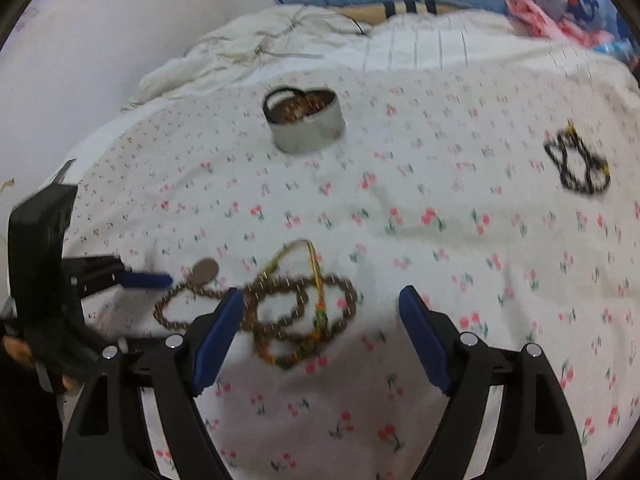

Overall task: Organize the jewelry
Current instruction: 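Grasp the coin chain with the left gripper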

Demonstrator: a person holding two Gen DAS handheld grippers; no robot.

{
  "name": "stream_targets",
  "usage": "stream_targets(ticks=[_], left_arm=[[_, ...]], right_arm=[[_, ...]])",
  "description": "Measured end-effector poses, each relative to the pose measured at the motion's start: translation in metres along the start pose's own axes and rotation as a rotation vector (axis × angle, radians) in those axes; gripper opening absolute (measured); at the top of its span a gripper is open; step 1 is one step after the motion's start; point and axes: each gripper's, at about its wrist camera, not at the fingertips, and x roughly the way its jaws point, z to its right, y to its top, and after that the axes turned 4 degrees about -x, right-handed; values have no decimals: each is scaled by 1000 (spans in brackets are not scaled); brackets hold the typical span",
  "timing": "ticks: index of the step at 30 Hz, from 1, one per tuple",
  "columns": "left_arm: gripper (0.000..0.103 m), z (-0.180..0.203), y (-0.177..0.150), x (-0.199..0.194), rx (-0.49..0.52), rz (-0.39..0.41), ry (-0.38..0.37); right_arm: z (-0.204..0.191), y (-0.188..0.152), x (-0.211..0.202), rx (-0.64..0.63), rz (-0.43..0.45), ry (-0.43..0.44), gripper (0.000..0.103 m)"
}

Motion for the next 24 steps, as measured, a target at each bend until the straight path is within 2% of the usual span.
stream_targets(ticks=[2, 4, 6, 7, 8, 9, 10, 11, 12, 14, 15, 19, 22, 24], left_arm=[[68, 2, 1, -1, 6, -11, -26], [45, -5, 2, 0, -18, -23, -31], [29, -20, 3, 0, -82, -29, -66], [20, -31, 3, -1, -130, -35, -104], [16, -35, 3, -1, -142, -38, -115], [14, -38, 2, 0, -146, -44, -128], [14, -38, 2, 0, -149, -45, -139], [14, -37, 1, -1, -145, -43, -139], [14, -37, 1, -2, -143, -39, -151], [11, -39, 2, -10, -164, -12, -206], [7, -44, 4, -17, -183, 13, -236], [7, -81, 5, -54, -305, 155, -365], [7, -100, 2, -67, -361, 224, -431], [7, -111, 6, -73, -393, 266, -468]], right_arm=[[-7, 7, 2, -50, 43, -21, 77], [-13, 13, 11, -89, 58, -57, 77], [-17, 18, 28, -121, 10, -62, 66], [-18, 18, 35, -131, -15, -73, 57], [-19, 18, 39, -138, -39, -77, 50], [-19, 17, 43, -151, -62, -72, 43], [-19, 15, 45, -158, -83, -70, 28], [-17, 15, 44, -152, -85, -65, 18], [-13, 16, 41, -127, -79, -46, 13], [1, 19, 33, -38, -48, 12, 10], [10, 20, 27, 16, -26, 44, 9], [48, 20, 7, 204, 52, 143, 9], [60, 19, 0, 276, 87, 186, 9], [58, 21, -3, 265, 89, 199, 9]])
